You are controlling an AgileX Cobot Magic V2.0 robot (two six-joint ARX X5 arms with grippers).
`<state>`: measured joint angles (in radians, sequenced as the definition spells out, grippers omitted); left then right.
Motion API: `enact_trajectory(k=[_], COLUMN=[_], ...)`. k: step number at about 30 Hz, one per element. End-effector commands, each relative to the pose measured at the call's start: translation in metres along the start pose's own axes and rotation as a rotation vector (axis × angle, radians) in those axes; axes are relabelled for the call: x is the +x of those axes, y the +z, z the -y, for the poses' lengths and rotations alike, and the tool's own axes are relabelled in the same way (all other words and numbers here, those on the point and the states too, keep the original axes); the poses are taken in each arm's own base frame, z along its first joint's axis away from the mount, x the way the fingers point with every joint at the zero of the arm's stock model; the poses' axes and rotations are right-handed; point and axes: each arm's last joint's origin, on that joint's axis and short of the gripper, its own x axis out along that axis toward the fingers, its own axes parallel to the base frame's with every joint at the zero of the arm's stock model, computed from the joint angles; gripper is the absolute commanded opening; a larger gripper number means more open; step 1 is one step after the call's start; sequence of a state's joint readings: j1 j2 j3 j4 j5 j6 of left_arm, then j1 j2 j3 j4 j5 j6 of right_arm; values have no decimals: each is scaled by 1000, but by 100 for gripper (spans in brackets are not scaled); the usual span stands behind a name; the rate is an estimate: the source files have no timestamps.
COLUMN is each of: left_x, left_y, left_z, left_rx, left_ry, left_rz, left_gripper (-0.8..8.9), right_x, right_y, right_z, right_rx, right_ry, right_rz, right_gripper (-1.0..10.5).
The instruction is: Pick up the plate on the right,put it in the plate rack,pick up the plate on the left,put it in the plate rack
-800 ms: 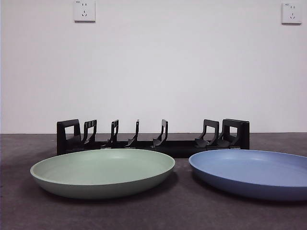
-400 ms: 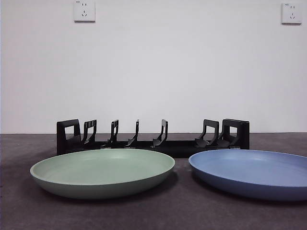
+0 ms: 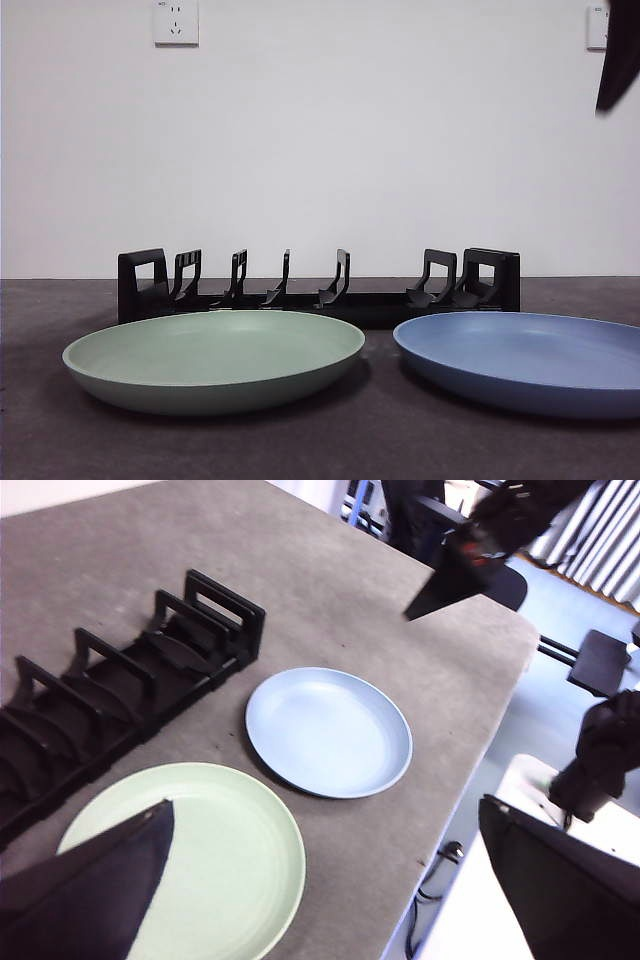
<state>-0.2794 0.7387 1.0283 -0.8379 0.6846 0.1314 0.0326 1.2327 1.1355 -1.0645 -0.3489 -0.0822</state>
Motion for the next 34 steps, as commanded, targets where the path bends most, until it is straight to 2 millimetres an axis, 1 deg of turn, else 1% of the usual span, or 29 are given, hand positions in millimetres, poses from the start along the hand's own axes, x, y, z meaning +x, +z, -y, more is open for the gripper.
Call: enact_trajectory(k=[1,7,10,17,24,25,29,31,33,34], left_x=[3,10,12,16,19,20,21,23,23,23], left_y=[1,1,1,1,1,1,2,2,2,2], left_z=[1,3,3,2,0,-1,-2,-3,-3,-3], left_rx=[28,35,39,38,29,28,23,20,19,19], left_ry=[-22,-66,-80,-86,-87,-87,-88,-89,-89,-89], left_rz=[-13,-41,-49,-59,-71,-73,-79,-82,-84,-84], left_gripper=[660,660,660,660,660,660,660,660,660,660], right_x=[20,63,80,111,132,134,142,145,147,148], right_y=[9,20,23,26,26,26,25,24,23,23], right_z=[9,26,32,44,51,52,55,56,56,57], right_rx=[23,62,75,96,109,111,117,120,123,124], right_ry=[-22,-28,-25,-20,-16,-16,-13,-12,-11,-10], right_rz=[-62,-179,-218,-278,-319,-326,-347,-359,-367,-371], right_gripper=[561,553,497,494,493,471,314,275,264,236])
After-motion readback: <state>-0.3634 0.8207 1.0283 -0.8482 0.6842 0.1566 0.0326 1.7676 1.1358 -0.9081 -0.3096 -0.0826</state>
